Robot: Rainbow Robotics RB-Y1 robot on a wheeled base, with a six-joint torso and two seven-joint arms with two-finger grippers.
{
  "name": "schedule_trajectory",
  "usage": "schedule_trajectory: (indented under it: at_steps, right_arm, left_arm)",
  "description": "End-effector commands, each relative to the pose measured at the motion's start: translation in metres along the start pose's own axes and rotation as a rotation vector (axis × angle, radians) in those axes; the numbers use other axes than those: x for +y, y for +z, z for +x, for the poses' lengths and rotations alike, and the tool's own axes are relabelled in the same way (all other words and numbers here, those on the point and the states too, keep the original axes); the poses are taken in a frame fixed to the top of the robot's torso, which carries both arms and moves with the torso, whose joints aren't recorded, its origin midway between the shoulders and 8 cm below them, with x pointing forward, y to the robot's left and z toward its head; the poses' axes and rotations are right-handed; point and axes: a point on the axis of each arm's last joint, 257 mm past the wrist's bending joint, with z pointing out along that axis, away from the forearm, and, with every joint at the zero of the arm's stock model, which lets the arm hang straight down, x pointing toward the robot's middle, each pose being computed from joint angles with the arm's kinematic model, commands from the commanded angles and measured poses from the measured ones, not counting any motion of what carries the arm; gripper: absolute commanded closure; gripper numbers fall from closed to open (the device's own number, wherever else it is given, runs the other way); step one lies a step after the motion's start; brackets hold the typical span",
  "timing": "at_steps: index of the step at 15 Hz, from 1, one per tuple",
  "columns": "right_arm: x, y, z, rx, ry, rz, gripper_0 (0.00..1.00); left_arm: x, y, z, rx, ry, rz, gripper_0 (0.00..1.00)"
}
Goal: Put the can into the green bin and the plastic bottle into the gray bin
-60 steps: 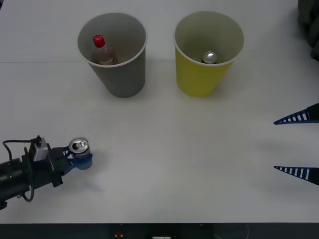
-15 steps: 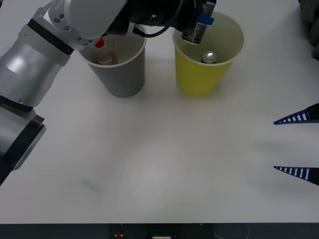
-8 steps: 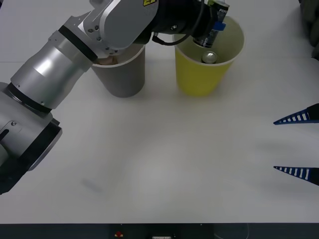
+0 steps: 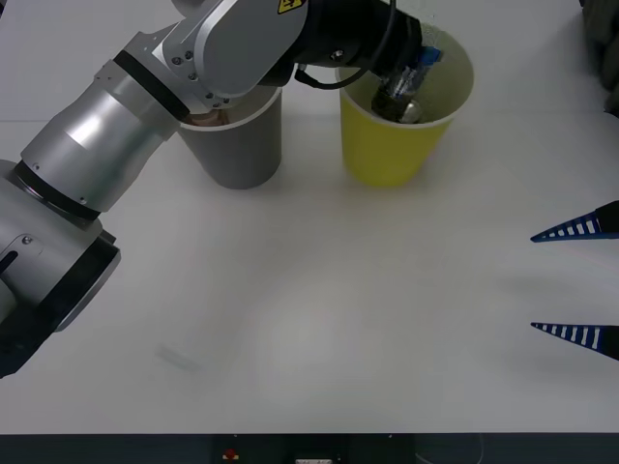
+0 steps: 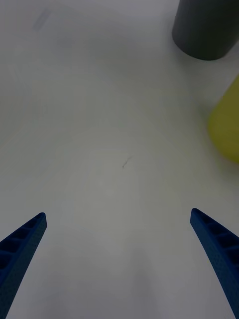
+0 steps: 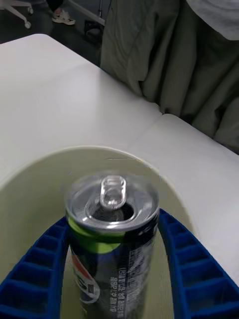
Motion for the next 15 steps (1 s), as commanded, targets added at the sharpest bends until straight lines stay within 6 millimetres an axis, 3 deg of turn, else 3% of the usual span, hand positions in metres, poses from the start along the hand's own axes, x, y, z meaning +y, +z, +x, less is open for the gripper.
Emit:
schedule_trajectory:
  at_steps: [1,5,15]
  right_arm:
    - [0.000,0.000,0.000,0.000,0.000,0.000,0.00]
    - [0.000,0.000,0.000,0.000,0.000,0.000,0.00]
    - [0.000,0.000,0.000,0.000,0.000,0.000,0.00]
  left_arm:
    - [-0.002,0.000,-0.002,-0.004,0.032,0.006,0.00]
    - [0.008,-0.030,0.007,-0.033,0.106,0.007,0.00]
    - [-0.028,-0.182,0.099,-0.134,0.248,0.142,0.00]
